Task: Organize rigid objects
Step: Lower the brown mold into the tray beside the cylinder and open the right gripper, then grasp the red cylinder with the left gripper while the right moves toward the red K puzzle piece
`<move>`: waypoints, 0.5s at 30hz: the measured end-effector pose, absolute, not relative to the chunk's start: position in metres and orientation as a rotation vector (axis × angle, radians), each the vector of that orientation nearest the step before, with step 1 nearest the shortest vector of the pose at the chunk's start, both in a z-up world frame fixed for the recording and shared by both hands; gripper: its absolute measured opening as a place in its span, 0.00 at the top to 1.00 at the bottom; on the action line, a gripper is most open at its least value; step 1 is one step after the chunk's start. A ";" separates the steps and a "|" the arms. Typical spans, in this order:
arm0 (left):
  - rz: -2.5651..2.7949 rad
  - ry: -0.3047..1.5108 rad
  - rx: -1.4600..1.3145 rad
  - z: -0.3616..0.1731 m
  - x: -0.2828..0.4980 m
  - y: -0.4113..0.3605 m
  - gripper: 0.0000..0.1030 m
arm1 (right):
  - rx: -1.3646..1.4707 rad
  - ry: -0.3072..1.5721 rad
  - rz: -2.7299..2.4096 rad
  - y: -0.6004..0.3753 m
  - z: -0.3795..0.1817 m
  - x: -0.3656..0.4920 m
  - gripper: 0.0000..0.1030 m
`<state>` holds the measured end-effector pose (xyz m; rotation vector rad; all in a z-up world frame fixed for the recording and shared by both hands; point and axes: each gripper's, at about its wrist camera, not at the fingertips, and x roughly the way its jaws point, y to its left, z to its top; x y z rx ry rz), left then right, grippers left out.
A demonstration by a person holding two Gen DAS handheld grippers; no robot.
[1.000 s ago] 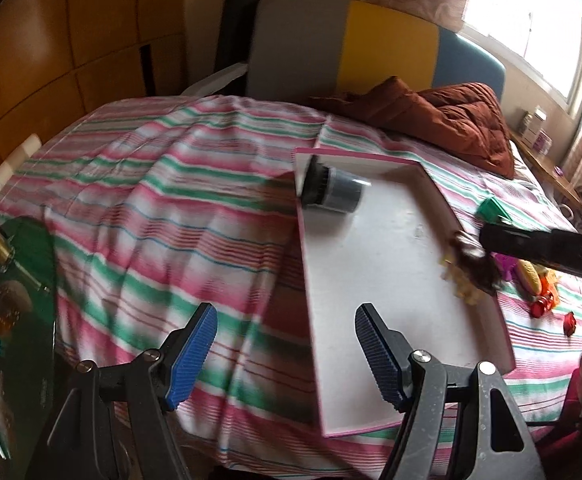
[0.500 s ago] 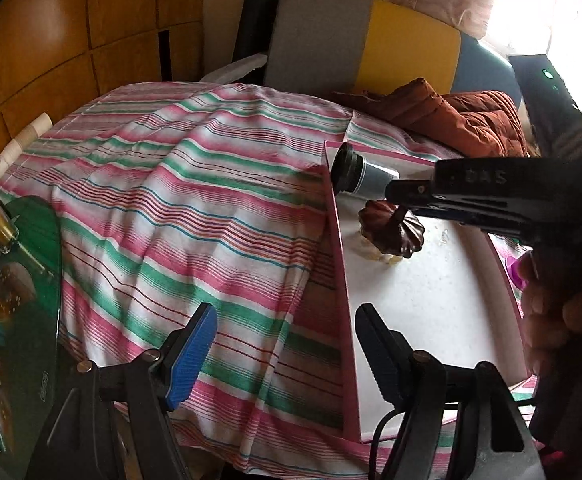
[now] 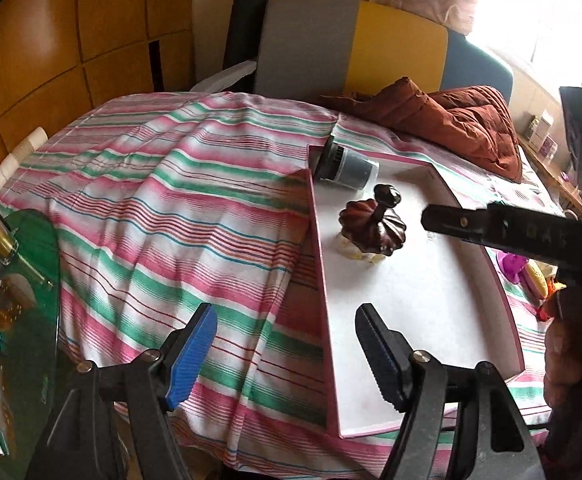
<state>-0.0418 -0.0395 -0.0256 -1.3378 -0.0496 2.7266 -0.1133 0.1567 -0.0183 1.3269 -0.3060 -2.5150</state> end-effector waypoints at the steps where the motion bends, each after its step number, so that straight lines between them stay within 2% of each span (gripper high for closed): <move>1: 2.726 -0.044 -1.336 -0.025 -0.041 -0.038 0.29 | 1.322 -0.284 -2.528 0.158 -0.018 -0.109 0.42; 4: 2.723 -0.028 -1.328 -0.024 -0.038 -0.034 0.29 | 1.312 -0.230 -2.565 0.165 -0.015 -0.098 0.37; 15: 2.702 0.013 -1.290 -0.016 -0.032 -0.018 0.29 | 1.274 -0.188 -2.706 0.213 -0.001 -0.063 0.31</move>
